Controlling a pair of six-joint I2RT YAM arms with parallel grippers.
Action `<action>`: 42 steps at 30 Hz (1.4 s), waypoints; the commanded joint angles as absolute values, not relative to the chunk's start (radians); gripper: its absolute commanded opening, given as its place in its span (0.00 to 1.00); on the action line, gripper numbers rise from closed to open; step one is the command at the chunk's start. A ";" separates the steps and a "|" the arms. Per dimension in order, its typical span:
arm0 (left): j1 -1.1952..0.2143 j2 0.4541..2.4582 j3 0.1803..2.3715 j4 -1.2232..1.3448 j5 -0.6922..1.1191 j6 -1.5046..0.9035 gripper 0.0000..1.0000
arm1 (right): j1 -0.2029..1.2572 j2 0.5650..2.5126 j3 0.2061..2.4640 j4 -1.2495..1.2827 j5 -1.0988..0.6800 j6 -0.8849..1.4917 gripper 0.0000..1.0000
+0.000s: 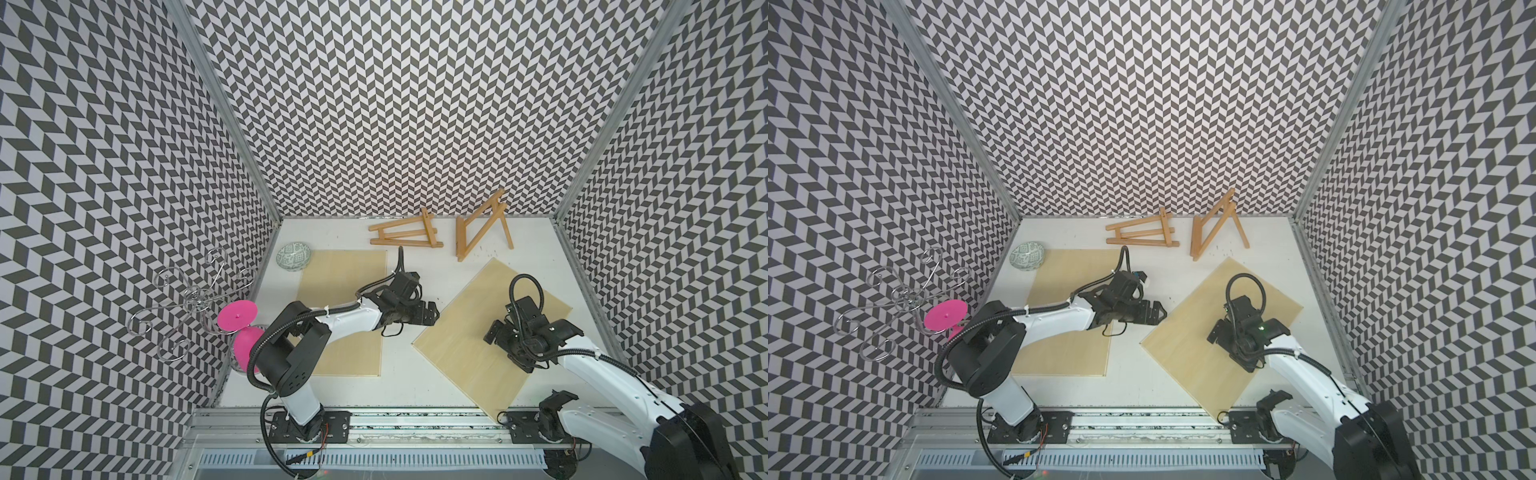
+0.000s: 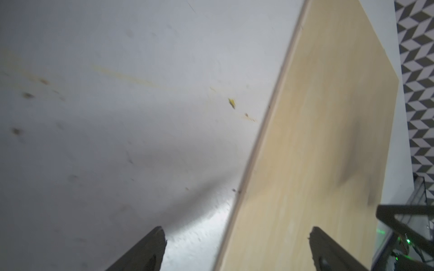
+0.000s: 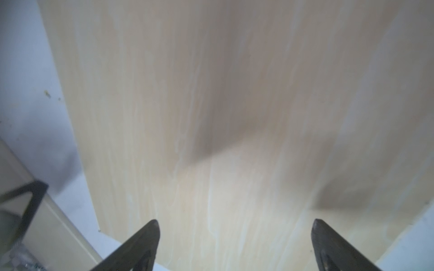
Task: Assemble the easel
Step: Adjust the drawing board at the center of the board.
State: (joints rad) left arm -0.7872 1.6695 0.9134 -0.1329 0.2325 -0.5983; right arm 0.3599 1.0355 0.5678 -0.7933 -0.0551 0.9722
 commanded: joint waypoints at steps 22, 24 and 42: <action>-0.926 1.596 0.688 0.065 0.200 -0.889 0.97 | -0.039 1.095 0.505 -0.716 -0.048 0.772 0.99; -0.892 1.607 0.696 0.084 0.180 -0.883 0.97 | -0.037 1.125 0.492 -0.698 -0.127 0.774 0.99; -0.723 1.551 0.724 0.083 0.152 -0.899 0.96 | 0.087 0.979 0.620 -0.626 0.033 0.828 0.99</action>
State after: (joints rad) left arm -0.7162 1.5959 0.7364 0.1017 0.1688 -0.8742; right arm 0.1421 0.9947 0.5480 -0.6800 -0.1162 0.8913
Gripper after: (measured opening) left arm 0.963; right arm 0.992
